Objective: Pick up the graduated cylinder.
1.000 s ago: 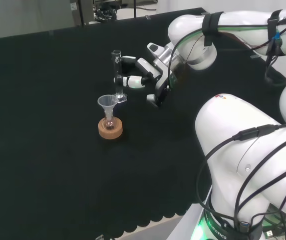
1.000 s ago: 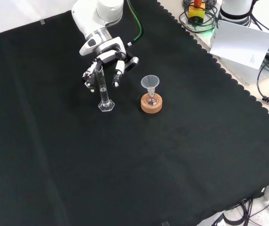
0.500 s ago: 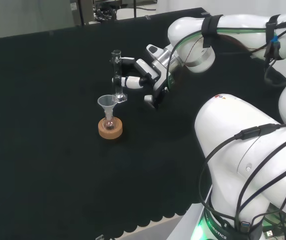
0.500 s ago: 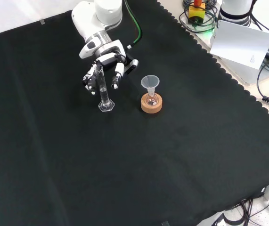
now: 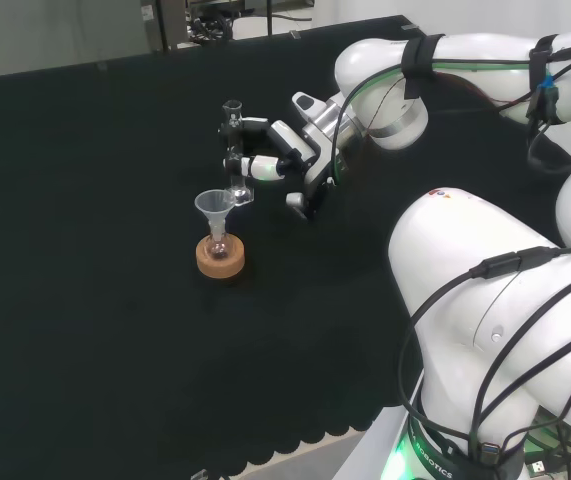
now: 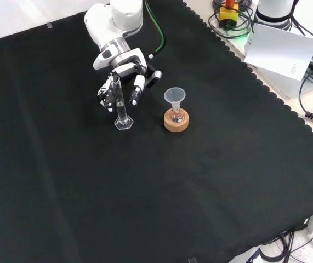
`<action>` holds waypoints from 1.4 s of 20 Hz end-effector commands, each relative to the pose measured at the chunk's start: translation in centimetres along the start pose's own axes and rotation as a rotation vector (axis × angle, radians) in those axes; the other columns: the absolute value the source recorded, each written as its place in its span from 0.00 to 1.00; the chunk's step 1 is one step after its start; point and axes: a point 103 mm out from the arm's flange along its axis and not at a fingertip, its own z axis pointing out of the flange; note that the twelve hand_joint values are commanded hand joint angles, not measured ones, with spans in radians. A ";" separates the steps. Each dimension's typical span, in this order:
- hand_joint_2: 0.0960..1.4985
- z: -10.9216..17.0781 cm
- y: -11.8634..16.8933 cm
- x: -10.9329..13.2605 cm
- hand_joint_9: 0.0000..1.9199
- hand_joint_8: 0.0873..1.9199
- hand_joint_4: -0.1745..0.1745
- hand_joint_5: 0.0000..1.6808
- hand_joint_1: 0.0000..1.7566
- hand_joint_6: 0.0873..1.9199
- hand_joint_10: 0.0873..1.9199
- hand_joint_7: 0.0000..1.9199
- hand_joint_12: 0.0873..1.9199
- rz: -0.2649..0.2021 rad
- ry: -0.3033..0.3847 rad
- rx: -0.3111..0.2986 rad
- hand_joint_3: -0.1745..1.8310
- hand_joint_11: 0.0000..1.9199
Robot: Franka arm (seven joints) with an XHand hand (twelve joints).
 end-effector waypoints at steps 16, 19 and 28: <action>0.64 0.0 0.3 -0.4 0.44 0.26 0.49 0.29 0.61 0.24 0.19 0.31 0.63 0.018 0.020 -0.008 0.00 0.26; 0.64 0.3 0.3 -0.5 0.45 0.27 0.49 0.30 0.61 0.25 0.19 0.31 0.62 0.017 0.019 -0.010 0.00 0.27; 0.64 0.8 0.4 -1.0 0.47 0.28 0.49 0.31 0.61 0.26 0.19 0.33 0.61 0.035 0.040 -0.027 0.00 0.29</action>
